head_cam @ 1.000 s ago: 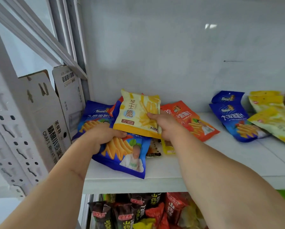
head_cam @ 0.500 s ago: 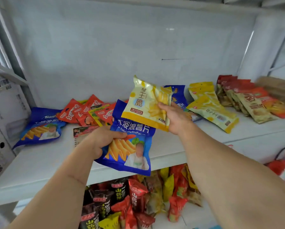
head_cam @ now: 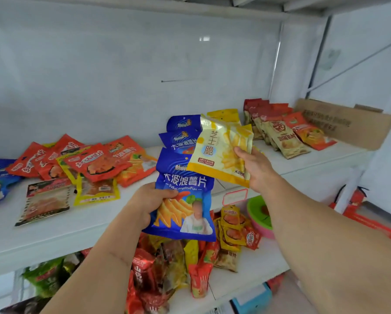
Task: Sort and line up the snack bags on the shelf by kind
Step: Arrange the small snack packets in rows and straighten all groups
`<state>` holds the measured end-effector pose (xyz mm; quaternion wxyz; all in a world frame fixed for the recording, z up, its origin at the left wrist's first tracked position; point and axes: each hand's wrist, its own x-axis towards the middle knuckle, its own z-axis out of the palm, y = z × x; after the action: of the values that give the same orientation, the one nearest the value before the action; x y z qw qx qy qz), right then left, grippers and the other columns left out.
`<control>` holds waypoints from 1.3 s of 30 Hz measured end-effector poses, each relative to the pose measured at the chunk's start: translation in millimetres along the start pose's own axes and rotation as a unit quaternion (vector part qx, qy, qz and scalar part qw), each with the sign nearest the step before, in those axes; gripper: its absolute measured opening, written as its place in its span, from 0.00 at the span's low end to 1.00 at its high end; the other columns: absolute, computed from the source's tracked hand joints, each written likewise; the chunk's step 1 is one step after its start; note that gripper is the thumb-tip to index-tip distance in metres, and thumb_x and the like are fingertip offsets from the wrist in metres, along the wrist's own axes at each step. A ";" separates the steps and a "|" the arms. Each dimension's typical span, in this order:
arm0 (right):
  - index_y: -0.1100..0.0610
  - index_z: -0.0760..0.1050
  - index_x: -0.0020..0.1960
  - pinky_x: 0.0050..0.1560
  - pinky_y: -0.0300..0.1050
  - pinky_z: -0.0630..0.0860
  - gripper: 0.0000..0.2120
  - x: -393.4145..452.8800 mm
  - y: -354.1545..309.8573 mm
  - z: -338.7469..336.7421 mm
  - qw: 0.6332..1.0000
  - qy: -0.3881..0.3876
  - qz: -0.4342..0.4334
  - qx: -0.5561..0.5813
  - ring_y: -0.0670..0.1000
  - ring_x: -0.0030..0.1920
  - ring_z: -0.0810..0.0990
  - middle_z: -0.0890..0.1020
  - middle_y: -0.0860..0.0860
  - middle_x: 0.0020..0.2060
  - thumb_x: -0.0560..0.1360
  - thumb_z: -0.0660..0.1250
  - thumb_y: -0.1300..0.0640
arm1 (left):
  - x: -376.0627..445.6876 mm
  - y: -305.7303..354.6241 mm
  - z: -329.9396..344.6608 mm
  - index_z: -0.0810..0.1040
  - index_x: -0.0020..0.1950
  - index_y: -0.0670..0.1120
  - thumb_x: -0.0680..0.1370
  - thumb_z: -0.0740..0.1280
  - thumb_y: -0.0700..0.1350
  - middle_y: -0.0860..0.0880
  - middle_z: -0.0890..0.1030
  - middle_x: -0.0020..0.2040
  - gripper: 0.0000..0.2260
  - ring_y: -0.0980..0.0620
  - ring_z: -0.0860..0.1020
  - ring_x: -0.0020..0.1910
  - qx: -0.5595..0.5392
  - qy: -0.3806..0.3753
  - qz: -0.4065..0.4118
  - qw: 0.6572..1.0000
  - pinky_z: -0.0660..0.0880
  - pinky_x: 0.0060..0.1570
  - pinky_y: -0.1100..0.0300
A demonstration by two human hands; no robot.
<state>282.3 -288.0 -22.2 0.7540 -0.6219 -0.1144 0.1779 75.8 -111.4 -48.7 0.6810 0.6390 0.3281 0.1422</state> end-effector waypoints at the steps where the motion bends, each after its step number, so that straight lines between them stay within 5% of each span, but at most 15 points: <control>1: 0.50 0.80 0.56 0.51 0.63 0.81 0.11 3.3 -1.3 -7.9 1.000 0.005 -0.001 -0.007 0.58 0.48 0.86 0.86 0.54 0.49 0.74 0.73 0.50 | 5.6 1.3 6.9 0.81 0.56 0.39 0.75 0.73 0.36 0.40 0.86 0.48 0.10 0.40 0.85 0.45 -0.001 0.006 -0.001 1.000 0.82 0.47 0.48; 4: 0.50 0.79 0.53 0.52 0.59 0.81 0.07 16.7 -6.6 -27.1 0.999 0.019 -0.010 -0.028 0.57 0.48 0.86 0.86 0.53 0.48 0.76 0.72 0.52 | 28.9 7.6 24.2 0.81 0.57 0.39 0.74 0.75 0.38 0.40 0.86 0.48 0.12 0.38 0.85 0.48 -0.010 0.004 0.003 1.000 0.82 0.50 0.45; 11: 0.54 0.80 0.57 0.53 0.63 0.81 0.14 65.1 -13.3 -58.8 0.995 0.022 -0.008 -0.100 0.57 0.46 0.86 0.87 0.54 0.46 0.74 0.74 0.51 | 81.6 19.1 53.8 0.80 0.54 0.43 0.71 0.79 0.43 0.42 0.87 0.46 0.15 0.40 0.86 0.45 -0.002 0.037 0.010 0.999 0.81 0.52 0.38; 18: 0.55 0.81 0.55 0.46 0.47 0.81 0.16 119.3 -5.9 -75.9 0.978 -0.017 -0.063 -0.198 0.51 0.44 0.85 0.86 0.51 0.46 0.71 0.76 0.46 | 112.7 23.4 69.4 0.78 0.52 0.44 0.71 0.79 0.44 0.42 0.86 0.47 0.14 0.40 0.85 0.46 -0.007 0.115 0.005 0.993 0.81 0.53 0.39; 22: 0.50 0.80 0.47 0.51 0.51 0.80 0.11 160.8 9.5 -92.5 0.958 -0.037 -0.085 -0.270 0.51 0.46 0.84 0.85 0.47 0.43 0.71 0.75 0.44 | 121.1 22.4 84.7 0.78 0.52 0.43 0.72 0.78 0.42 0.42 0.86 0.47 0.12 0.40 0.85 0.47 -0.020 0.169 0.002 0.985 0.81 0.54 0.40; 31: 0.54 0.78 0.48 0.43 0.47 0.71 0.15 218.0 17.5 -115.2 0.940 -0.003 -0.112 -0.324 0.55 0.46 0.79 0.80 0.49 0.41 0.74 0.69 0.42 | 129.9 28.0 128.2 0.79 0.53 0.44 0.73 0.77 0.43 0.43 0.86 0.47 0.12 0.41 0.85 0.46 -0.041 0.250 0.024 0.967 0.81 0.53 0.41; 39: 0.52 0.78 0.54 0.42 0.47 0.70 0.21 237.2 28.2 -108.4 0.938 0.009 -0.107 -0.330 0.53 0.45 0.79 0.81 0.48 0.44 0.74 0.65 0.36 | 151.0 36.7 138.7 0.79 0.55 0.43 0.76 0.74 0.48 0.44 0.85 0.48 0.12 0.43 0.84 0.46 0.061 0.289 0.045 0.954 0.82 0.52 0.45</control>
<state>537.4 -283.3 -83.0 0.5224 -0.8212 -0.2255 0.0425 283.7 -121.4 -57.8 0.5096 0.6251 0.4898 0.3312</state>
